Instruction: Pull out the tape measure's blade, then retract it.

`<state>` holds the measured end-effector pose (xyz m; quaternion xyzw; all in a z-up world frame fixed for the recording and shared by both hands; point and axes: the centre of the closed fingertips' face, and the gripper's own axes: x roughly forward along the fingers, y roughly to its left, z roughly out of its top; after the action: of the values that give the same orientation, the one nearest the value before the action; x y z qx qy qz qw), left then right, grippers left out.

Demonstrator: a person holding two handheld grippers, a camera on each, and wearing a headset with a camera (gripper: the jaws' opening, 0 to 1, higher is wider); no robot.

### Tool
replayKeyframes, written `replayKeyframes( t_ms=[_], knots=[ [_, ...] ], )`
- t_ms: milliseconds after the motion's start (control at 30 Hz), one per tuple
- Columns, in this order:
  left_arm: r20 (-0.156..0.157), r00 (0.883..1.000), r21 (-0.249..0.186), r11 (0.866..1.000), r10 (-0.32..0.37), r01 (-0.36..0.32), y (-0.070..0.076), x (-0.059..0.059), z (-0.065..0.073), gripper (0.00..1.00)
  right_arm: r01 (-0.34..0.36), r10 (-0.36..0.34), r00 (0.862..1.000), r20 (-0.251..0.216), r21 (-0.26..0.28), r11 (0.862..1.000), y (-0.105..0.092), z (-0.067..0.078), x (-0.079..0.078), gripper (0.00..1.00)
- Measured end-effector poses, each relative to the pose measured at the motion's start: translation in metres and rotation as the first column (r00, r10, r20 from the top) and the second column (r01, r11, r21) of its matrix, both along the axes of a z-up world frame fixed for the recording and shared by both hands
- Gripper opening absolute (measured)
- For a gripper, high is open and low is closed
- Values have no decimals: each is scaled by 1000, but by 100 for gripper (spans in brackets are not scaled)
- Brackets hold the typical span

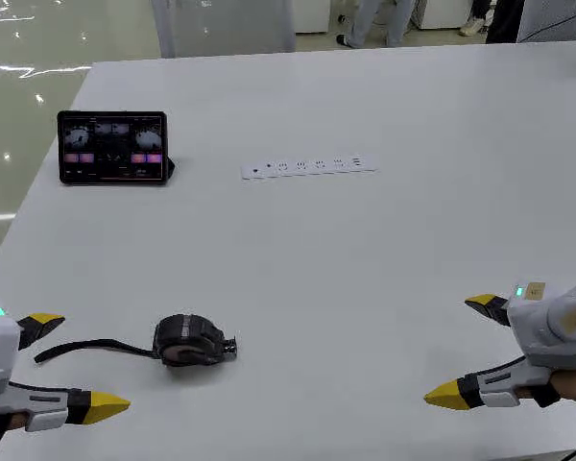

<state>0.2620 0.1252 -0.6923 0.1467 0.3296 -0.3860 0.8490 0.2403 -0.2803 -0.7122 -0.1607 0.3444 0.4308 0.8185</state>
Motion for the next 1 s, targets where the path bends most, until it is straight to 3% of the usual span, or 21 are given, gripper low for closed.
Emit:
replayKeyframes(
  t_ms=[433,533,767,1000],
  knots=[
    [-7,995,54,994,-95,95,-16,13,0,99,-60,60,998,32,-16,998,13,-2,15,99],
    [-21,991,107,985,-131,132,-16,12,-7,99,-72,72,997,38,-24,997,15,-3,18,99],
    [-47,977,156,964,-209,214,-25,12,-14,99,-97,98,995,29,-46,994,18,-11,22,99],
    [-62,960,181,943,-273,280,-37,19,-14,99,-159,160,986,34,-49,986,37,-11,25,99]
  ],
)
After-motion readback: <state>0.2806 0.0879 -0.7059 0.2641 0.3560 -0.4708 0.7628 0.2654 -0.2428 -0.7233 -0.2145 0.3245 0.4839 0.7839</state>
